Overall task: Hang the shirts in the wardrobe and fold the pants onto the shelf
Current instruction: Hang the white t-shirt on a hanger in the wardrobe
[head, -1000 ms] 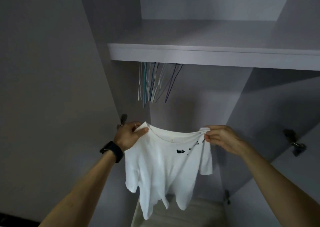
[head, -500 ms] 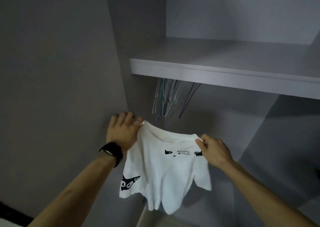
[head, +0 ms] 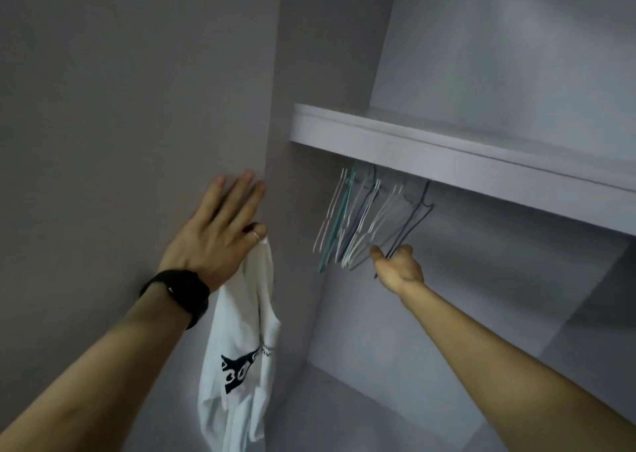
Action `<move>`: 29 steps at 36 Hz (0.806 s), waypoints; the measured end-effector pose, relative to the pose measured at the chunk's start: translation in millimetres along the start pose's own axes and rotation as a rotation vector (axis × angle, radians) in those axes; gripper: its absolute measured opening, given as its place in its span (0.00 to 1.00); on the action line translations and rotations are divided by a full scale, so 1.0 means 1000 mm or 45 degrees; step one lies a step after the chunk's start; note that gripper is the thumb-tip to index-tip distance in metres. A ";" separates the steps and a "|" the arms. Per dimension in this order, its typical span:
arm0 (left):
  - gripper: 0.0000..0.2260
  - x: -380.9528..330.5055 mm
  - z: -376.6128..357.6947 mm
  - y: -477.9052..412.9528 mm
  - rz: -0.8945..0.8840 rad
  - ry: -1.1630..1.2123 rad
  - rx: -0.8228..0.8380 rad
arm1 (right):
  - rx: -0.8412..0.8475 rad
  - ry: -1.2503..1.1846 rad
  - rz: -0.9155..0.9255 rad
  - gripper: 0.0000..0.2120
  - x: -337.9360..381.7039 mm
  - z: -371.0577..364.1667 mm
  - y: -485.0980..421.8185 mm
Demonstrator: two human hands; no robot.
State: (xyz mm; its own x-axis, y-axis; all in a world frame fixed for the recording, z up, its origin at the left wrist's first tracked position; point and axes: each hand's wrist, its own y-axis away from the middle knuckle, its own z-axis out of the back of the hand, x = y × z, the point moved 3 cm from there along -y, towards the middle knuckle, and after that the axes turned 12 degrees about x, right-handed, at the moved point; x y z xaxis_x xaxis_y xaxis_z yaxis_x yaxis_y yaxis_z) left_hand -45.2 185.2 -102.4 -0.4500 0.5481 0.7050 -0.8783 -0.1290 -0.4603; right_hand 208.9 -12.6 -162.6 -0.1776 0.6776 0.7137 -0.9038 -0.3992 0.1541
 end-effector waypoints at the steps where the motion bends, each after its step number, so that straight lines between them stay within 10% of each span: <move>1: 0.17 -0.004 -0.006 -0.001 0.007 -0.065 0.013 | -0.031 0.020 -0.006 0.40 0.002 -0.005 -0.005; 29: 0.21 -0.009 -0.018 0.003 -0.026 0.019 0.379 | -0.447 0.103 -0.143 0.25 -0.004 0.061 0.018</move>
State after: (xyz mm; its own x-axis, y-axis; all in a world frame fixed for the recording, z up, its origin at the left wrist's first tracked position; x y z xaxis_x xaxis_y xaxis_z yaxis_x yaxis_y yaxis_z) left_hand -41.1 194.3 -120.0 -0.4312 0.5649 0.7036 -0.8969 -0.3531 -0.2662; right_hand 217.0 -60.5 -121.2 -0.0872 0.7574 0.6471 -0.9953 -0.0931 -0.0252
